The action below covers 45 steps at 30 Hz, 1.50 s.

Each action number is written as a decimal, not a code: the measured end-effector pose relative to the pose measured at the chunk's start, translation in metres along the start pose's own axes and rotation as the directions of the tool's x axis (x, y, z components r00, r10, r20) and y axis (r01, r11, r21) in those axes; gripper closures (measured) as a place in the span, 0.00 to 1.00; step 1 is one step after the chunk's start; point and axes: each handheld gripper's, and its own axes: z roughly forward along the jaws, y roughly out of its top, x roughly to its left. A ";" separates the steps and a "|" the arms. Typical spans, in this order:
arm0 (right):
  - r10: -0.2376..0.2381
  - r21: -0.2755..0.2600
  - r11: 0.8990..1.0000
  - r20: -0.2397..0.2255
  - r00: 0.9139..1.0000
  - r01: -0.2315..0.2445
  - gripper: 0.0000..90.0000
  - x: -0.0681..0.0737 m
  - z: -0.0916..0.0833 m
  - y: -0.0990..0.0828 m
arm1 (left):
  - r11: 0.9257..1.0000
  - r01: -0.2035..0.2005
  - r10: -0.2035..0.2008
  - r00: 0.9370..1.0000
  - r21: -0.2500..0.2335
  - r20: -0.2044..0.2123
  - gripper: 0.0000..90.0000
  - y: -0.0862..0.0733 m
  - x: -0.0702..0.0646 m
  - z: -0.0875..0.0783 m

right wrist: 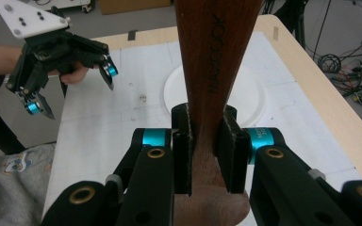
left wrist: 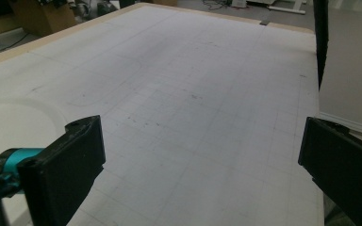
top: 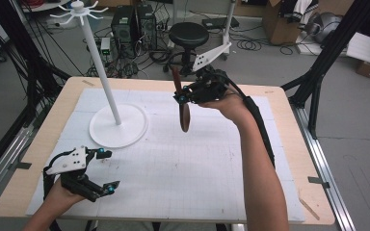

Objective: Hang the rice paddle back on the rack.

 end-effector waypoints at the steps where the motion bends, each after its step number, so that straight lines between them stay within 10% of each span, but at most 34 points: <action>1: -0.009 0.000 1.000 0.005 1.000 0.009 0.87 0.000 0.001 0.003 | 1.000 -0.001 0.001 1.000 -0.001 -0.002 0.02 0.000 0.000 0.000; 45: -0.072 -0.002 0.997 -0.014 0.997 0.072 0.87 -0.001 0.023 0.069 | 1.000 0.009 -0.009 1.000 -0.011 -0.008 0.02 0.000 0.004 0.000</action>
